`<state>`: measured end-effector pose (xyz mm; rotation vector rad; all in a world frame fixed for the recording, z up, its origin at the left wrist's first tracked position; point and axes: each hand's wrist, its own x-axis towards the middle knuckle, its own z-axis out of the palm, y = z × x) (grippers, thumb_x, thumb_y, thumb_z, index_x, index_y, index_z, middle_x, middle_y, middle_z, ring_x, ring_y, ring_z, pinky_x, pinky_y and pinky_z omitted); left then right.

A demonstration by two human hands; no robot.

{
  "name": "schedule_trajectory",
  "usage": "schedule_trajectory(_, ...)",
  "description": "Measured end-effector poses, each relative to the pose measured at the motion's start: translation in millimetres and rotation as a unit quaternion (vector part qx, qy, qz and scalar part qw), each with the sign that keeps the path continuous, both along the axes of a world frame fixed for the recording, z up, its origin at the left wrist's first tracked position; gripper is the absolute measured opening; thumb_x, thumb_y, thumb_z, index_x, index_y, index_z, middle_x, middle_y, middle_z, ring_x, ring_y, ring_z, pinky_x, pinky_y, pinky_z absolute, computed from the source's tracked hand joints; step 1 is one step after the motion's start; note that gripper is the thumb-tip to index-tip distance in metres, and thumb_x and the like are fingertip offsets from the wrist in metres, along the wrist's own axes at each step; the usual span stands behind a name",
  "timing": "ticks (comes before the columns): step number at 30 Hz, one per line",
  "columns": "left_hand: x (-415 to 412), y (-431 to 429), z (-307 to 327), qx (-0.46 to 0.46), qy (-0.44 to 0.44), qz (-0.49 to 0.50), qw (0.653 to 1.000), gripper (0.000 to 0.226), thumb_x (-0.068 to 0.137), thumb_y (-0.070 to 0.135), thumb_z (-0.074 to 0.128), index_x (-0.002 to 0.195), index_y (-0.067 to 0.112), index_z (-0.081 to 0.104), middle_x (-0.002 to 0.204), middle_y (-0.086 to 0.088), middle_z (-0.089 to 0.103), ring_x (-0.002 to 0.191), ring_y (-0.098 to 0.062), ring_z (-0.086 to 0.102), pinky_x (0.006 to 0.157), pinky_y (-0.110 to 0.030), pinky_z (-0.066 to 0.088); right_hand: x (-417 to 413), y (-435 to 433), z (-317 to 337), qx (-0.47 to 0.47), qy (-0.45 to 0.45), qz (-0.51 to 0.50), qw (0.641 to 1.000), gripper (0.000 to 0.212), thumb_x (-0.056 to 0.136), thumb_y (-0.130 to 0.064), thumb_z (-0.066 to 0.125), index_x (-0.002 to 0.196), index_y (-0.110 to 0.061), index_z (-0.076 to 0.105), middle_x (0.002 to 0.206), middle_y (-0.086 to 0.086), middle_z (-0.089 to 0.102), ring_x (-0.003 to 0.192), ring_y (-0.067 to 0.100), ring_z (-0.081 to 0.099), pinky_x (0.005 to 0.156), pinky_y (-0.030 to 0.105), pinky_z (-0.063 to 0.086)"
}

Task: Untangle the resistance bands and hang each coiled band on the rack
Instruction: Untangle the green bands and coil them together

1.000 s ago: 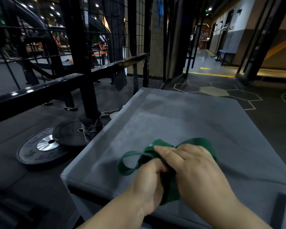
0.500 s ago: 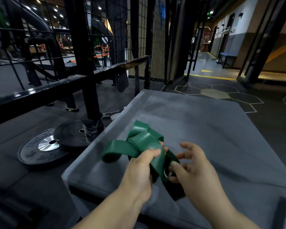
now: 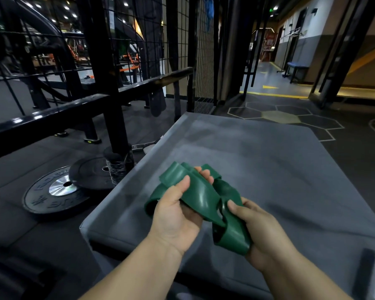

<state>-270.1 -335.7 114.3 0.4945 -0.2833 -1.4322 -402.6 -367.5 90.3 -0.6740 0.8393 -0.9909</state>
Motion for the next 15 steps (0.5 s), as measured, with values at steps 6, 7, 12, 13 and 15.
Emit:
schedule_trajectory(6,17.4,-7.3,10.4,0.003,0.066,0.039,0.997,0.033,0.083,0.027,0.057,0.107,0.007,0.067,0.097,-0.006,0.073,0.090,-0.022,0.070,0.094,-0.040,0.049,-20.8,-11.7,3.8,0.088,-0.204,0.031,0.974,0.065,0.015,0.005,0.089,0.076,0.004,0.067,0.066,0.010,0.064,0.051,0.020,0.063,0.056,0.028,0.057)
schedule_trajectory(7,23.5,-8.8,12.1,0.001,0.078,0.059,0.995,0.033,0.085,0.027,0.056,0.109,0.007,0.066,0.097,-0.005,0.073,0.091,-0.022,0.070,0.092,-0.040,0.050,-24.1,-13.3,2.6,0.087,-0.227,0.028,0.970,0.068,0.010,0.002,0.089,0.073,0.000,0.062,0.060,0.005,0.056,0.047,0.017,0.055,0.057,0.025,0.051)
schedule_trajectory(12,48.7,-10.8,14.0,-0.022,0.089,0.110,0.990,0.039,0.074,0.027,0.060,0.106,0.006,0.067,0.096,-0.005,0.073,0.086,-0.022,0.072,0.093,-0.043,0.050,-32.1,-12.7,6.6,-0.091,-0.068,0.076,0.991,0.075,0.019,-0.030,0.099,0.077,-0.007,0.057,0.054,0.007,0.047,0.046,0.016,0.048,0.049,0.023,0.046)
schedule_trajectory(13,50.5,-9.4,14.5,-0.031,0.085,0.109,0.990,0.037,0.075,0.028,0.059,0.104,0.006,0.067,0.093,-0.005,0.073,0.083,-0.021,0.072,0.092,-0.043,0.051,-34.0,-15.0,6.3,-0.124,-0.017,0.083,0.989,0.080,0.018,-0.030,0.099,0.082,-0.005,0.058,0.062,0.011,0.055,0.052,0.019,0.057,0.051,0.025,0.051)
schedule_trajectory(15,54.9,-5.7,15.5,-0.061,0.088,0.110,0.988,0.032,0.076,0.028,0.057,0.094,0.005,0.071,0.086,-0.004,0.071,0.076,-0.021,0.071,0.084,-0.040,0.056,-38.6,-23.4,1.9,-0.114,0.000,0.061,0.992,0.091,0.017,-0.027,0.099,0.095,-0.002,0.059,0.082,0.018,0.064,0.068,0.026,0.065,0.060,0.030,0.057)
